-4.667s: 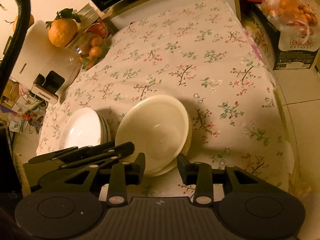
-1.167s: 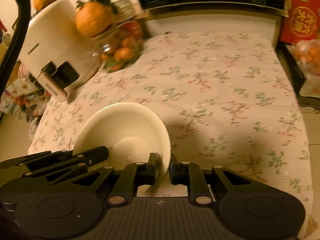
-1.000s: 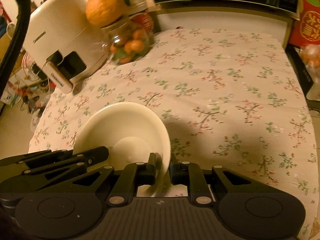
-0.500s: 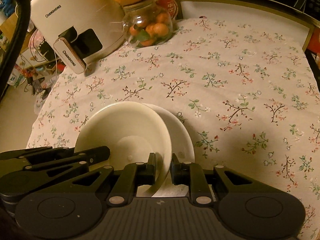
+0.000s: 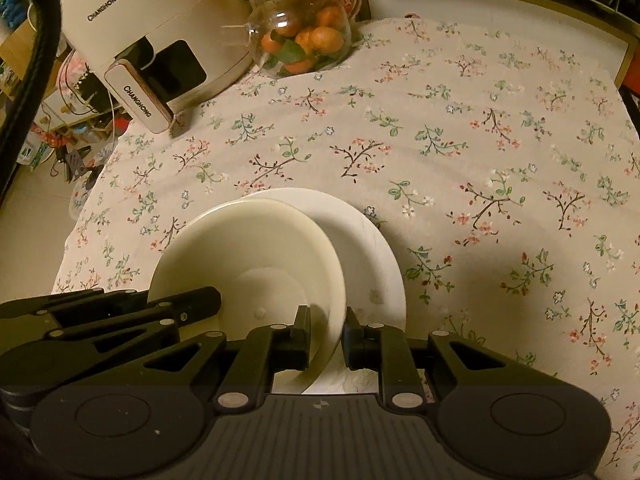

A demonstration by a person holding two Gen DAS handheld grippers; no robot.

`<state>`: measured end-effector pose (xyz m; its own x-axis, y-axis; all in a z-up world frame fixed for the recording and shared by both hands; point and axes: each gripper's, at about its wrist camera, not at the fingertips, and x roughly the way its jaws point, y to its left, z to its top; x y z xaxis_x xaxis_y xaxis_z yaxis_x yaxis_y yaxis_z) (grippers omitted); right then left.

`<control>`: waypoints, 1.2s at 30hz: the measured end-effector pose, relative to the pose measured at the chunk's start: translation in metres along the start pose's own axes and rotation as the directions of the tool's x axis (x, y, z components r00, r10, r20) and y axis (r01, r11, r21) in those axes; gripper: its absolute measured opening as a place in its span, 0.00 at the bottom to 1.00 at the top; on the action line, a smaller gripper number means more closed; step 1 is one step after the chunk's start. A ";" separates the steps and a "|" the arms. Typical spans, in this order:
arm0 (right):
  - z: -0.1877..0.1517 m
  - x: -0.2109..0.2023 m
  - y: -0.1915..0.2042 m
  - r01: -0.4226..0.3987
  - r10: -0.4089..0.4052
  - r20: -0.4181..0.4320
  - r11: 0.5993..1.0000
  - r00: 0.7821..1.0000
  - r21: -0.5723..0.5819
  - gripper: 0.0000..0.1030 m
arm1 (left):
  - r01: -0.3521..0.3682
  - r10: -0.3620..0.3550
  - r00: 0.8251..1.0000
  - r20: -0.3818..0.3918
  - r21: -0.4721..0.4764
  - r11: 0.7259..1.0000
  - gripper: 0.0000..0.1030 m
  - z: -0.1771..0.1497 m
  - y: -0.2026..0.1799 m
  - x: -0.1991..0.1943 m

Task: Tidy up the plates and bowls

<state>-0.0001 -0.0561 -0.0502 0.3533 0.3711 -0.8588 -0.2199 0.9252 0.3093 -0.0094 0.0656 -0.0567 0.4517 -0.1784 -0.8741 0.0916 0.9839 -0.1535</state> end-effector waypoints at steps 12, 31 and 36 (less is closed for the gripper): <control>0.000 -0.010 -0.002 -0.005 0.004 0.033 1.000 0.999 0.026 0.26 | -0.054 0.053 0.996 0.067 0.021 0.998 0.38 0.000 0.002 -0.018; -0.071 -0.146 0.023 0.004 -0.005 0.291 1.000 0.957 0.003 0.88 | -0.154 0.157 0.949 0.273 -0.035 0.988 1.00 -0.047 0.003 -0.170; -0.088 -0.182 0.037 0.015 -0.002 0.321 0.999 0.947 -0.038 0.97 | -0.127 0.131 0.948 0.291 -0.033 0.991 1.00 -0.055 -0.002 -0.199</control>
<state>-0.1521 -0.0962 0.0815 0.6272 0.3752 -0.6825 -0.2491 0.9269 0.2807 -0.1481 0.0992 0.0923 0.6981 -0.0429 -0.7147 0.0039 0.9984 -0.0561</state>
